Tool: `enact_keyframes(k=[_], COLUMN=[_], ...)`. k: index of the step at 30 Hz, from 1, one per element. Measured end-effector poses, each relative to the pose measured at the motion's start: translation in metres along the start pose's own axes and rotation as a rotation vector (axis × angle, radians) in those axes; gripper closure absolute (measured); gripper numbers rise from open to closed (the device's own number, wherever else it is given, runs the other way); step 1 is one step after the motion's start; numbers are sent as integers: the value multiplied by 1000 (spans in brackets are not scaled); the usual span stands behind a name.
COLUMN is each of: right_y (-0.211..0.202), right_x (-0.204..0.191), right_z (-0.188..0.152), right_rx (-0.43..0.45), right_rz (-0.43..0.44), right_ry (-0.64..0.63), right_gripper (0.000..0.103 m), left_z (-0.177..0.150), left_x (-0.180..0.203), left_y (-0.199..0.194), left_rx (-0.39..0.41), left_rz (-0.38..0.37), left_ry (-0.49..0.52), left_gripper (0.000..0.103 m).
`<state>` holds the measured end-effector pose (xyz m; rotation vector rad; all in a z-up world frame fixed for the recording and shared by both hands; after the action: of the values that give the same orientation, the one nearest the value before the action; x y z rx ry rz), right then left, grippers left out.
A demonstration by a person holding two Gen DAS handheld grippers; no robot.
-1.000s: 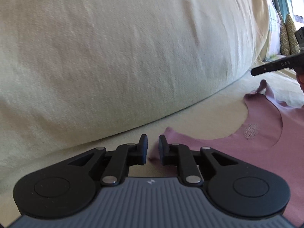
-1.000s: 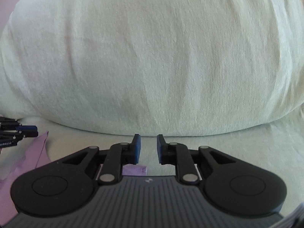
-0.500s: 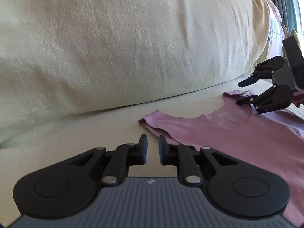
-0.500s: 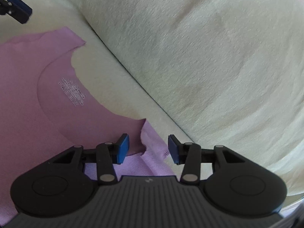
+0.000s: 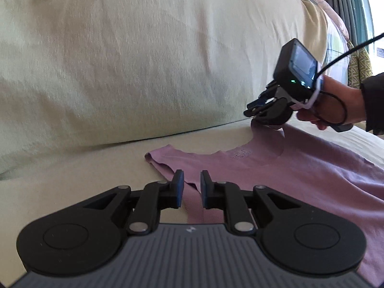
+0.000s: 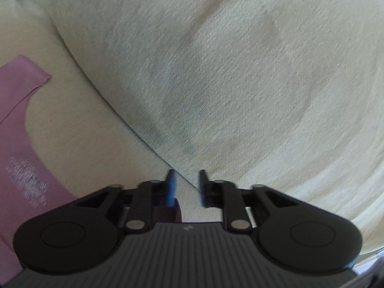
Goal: Fold clothes
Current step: 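Smooth the top flat with both grippers and open them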
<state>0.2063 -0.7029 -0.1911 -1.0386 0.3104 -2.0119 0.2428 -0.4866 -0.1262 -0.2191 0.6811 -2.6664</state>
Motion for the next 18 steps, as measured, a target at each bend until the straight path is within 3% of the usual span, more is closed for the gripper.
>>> enact_keyframes(k=[4, 8, 14, 18], right_y=[-30, -74, -135, -188], right_x=[13, 38, 67, 85], right_z=[5, -22, -113, -186], right_rx=[95, 133, 20, -74], right_rz=[23, -3, 55, 145], right_ry=[102, 217, 386, 658], right_gripper=[58, 56, 55, 55], left_z=[-1, 0, -13, -21], left_x=[-1, 1, 11, 24], left_y=[-4, -15, -42, -52], left_rx=[1, 6, -19, -65], left_rz=[0, 16, 20, -13], left_ry=[-10, -13, -53, -75], left_gripper=[84, 83, 79, 75])
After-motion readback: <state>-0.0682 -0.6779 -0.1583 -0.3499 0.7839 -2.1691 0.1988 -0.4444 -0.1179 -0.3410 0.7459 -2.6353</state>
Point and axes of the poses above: each gripper's, at about its wrist camera, not at the fingertips, and y roughly the way its jaws point, x to its right, z to its top, the point moved 5 cm from there along y, roughly the way its jaws point, and after that the axes turned 8 degrees about -z, right-handed, at the moved point
